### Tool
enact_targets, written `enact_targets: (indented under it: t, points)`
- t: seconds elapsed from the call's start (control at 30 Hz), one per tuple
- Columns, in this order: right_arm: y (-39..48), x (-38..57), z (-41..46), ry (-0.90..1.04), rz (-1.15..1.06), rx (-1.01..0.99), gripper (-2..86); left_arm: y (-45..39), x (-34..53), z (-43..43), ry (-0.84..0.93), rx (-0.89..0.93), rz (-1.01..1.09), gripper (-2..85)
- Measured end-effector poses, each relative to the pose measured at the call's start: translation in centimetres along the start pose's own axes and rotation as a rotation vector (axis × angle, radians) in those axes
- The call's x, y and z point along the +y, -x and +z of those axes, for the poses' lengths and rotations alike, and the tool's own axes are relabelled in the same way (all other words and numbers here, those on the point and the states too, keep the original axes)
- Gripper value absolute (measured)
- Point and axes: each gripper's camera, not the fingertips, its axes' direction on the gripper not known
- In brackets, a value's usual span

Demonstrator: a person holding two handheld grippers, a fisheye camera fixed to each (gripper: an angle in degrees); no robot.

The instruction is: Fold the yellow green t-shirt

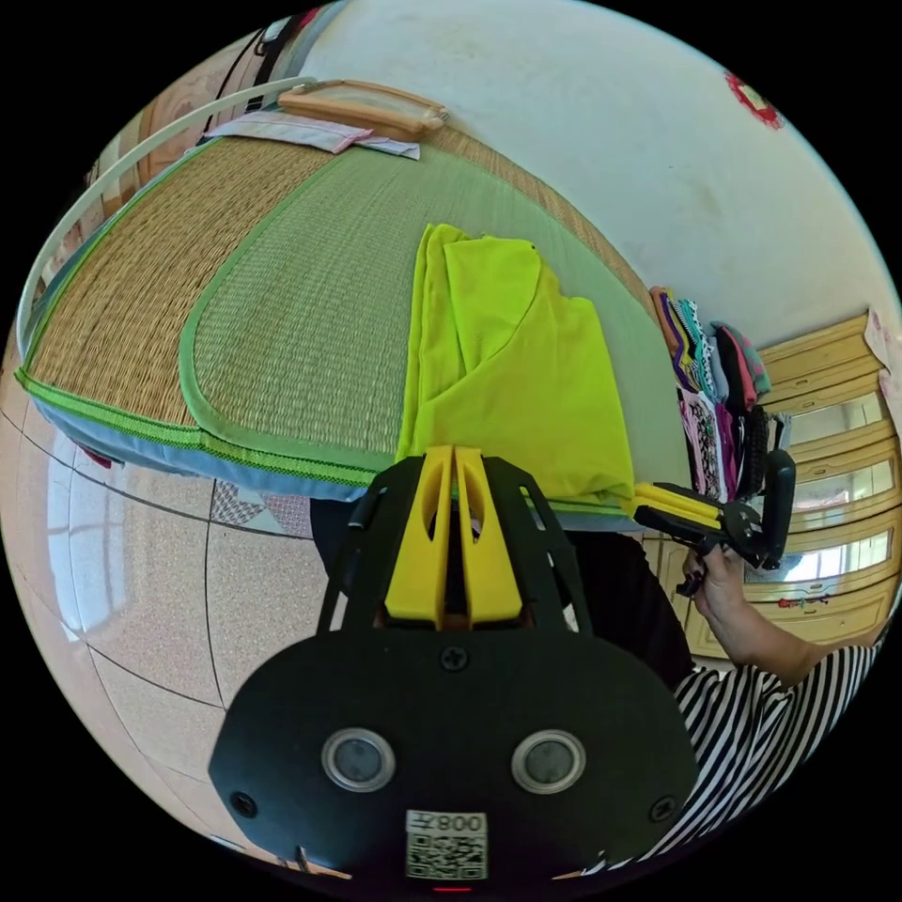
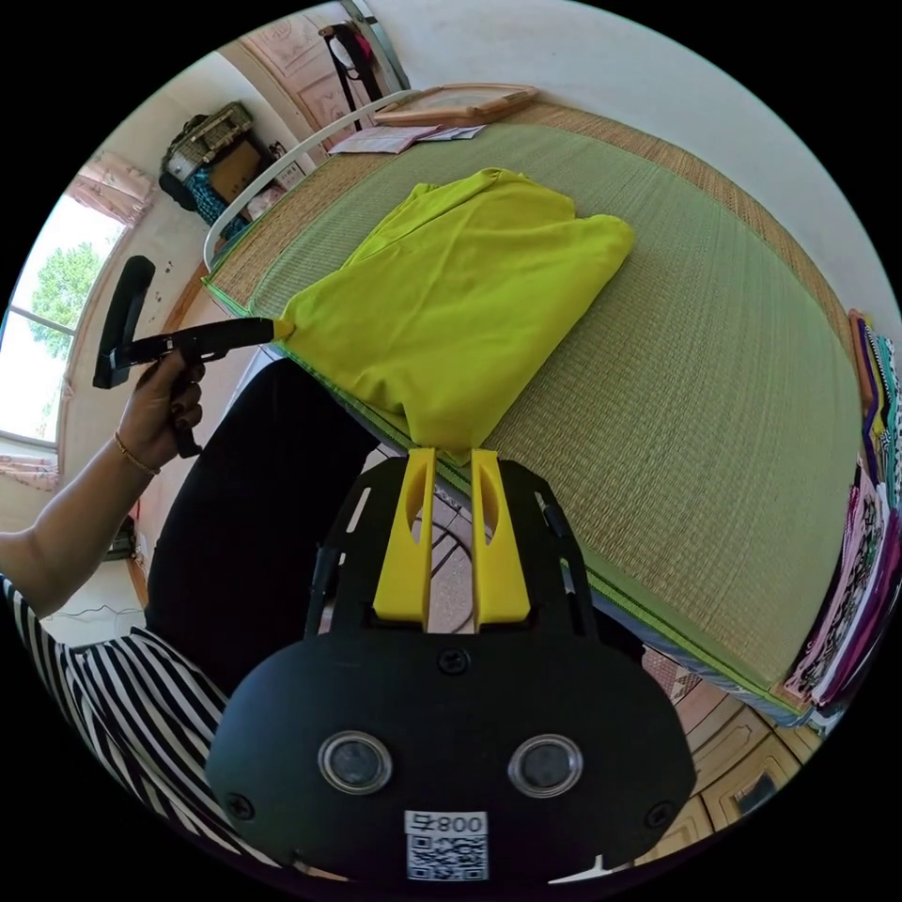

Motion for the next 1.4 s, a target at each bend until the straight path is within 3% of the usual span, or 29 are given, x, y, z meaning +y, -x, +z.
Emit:
enact_targets:
  t: [0.17,0.43,1.1,1.4]
  points:
    - [1.0,-0.1,0.8,0.003,0.019,-0.006,5.0,-3.2,0.9,1.3,0.003,0.1,0.084,0.3]
    - [1.4,0.9,-0.3,0.001,0.03,-0.016,1.5,-10.7,1.9,8.9,0.178,0.231,0.255,0.8]
    - [-1.1,3.5,-5.8,0.009,0.053,-0.139,0.1,-16.2,2.8,18.1,0.147,0.042,0.371,3.2]
    - [-2.9,2.8,-10.3,-0.054,0.078,-0.187,0.1,-17.0,2.0,21.8,0.185,0.063,0.379,1.8]
